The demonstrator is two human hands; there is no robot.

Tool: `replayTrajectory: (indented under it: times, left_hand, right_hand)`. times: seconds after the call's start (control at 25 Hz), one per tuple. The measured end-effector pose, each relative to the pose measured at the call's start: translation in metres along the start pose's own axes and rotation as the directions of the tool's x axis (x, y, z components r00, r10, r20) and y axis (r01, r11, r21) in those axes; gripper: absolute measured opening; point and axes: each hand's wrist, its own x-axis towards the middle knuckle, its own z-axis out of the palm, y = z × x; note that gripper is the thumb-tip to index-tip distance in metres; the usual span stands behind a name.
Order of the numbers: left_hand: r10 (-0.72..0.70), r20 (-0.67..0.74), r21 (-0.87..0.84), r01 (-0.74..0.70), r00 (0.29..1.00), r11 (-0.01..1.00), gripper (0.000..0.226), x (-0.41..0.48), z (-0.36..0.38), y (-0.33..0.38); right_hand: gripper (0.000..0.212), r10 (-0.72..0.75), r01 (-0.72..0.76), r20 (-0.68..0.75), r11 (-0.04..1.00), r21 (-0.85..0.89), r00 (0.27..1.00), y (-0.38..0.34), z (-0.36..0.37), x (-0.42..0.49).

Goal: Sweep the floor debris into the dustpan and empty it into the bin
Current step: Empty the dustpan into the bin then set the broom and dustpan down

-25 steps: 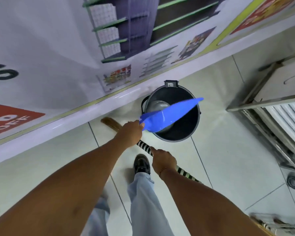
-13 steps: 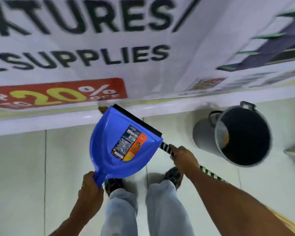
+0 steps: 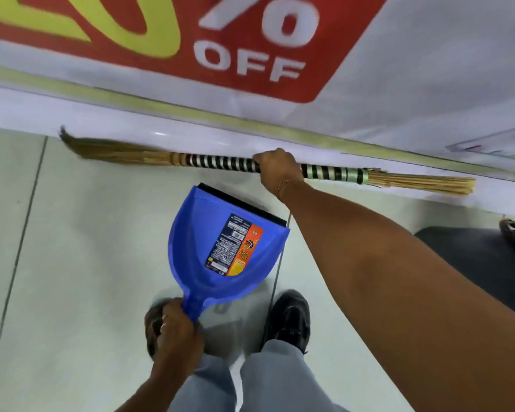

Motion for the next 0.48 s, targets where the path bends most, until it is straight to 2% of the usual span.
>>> replayTrajectory:
  times: [0.16,0.28,0.4,0.48]
  left_hand:
    - [-0.008,0.036,-0.008,0.008,0.999,1.0,0.034,0.011,0.037,0.017]
    - [0.036,0.049,0.044,-0.038,0.998,0.998,0.039,0.011,0.051,0.031]
    - [-0.016,0.065,0.058,0.013,0.998,0.998,0.042,0.003,0.051,0.047]
    - [-0.041,0.065,0.063,0.037,0.997,0.997,0.046,0.003,0.05,0.055]
  right_hand:
    - [0.043,0.09,-0.089,-0.016,0.996,0.026,0.996,0.008,0.037,0.009]
    - [0.044,0.119,-0.113,-0.039,0.984,0.139,0.992,0.009,0.043,-0.02]
    - [0.041,0.23,-0.217,-0.006,0.924,0.314,0.973,0.013,0.041,-0.062]
    - [0.039,0.265,-0.252,0.003,0.911,0.325,0.964,0.017,0.041,-0.084]
